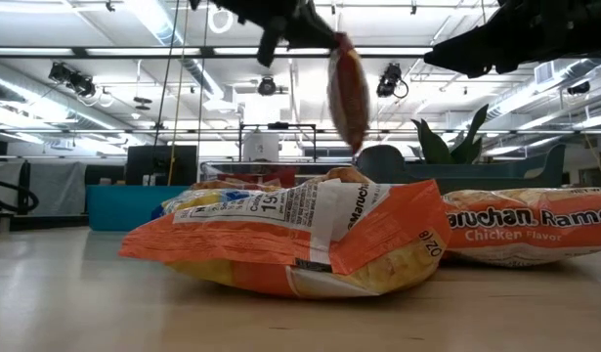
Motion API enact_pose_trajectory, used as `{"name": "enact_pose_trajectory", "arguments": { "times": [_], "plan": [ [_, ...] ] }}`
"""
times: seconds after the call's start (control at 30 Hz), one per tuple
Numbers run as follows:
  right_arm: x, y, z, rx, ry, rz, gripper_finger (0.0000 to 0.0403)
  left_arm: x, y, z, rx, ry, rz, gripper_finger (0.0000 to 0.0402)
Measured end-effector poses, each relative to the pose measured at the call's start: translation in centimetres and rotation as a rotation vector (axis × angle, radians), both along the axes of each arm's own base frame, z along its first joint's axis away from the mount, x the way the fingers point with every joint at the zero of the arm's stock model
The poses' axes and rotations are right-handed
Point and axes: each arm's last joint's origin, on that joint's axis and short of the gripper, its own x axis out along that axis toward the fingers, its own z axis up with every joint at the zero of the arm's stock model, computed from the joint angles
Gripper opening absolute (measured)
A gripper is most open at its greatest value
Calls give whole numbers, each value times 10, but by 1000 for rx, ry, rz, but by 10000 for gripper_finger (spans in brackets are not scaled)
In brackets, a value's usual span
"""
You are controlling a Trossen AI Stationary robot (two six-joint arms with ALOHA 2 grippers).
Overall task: Sort Maruchan noodles
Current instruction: Put the red noodle pack into the transparent bin
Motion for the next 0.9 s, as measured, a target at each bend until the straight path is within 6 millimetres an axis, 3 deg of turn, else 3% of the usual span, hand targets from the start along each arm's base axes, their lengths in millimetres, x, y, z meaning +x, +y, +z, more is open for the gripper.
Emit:
{"name": "enact_pose_trajectory", "arguments": {
  "times": [0.23, 0.4, 0.73, 0.9],
  "plan": [
    [0, 0, 0, 0, -3, 0, 199, -9, 51, -9, -93, 25, 116, 3],
    [0, 0, 0, -1, -3, 0, 199, -14, 74, -19, -246, 51, 124, 3],
    [0, 0, 0, -2, -3, -10, 199, -6, 78, -36, -280, 99, 96, 2],
    [0, -1, 0, -1, -4, -11, 199, 1, 81, -54, -319, 140, 142, 2]
  ]
}}
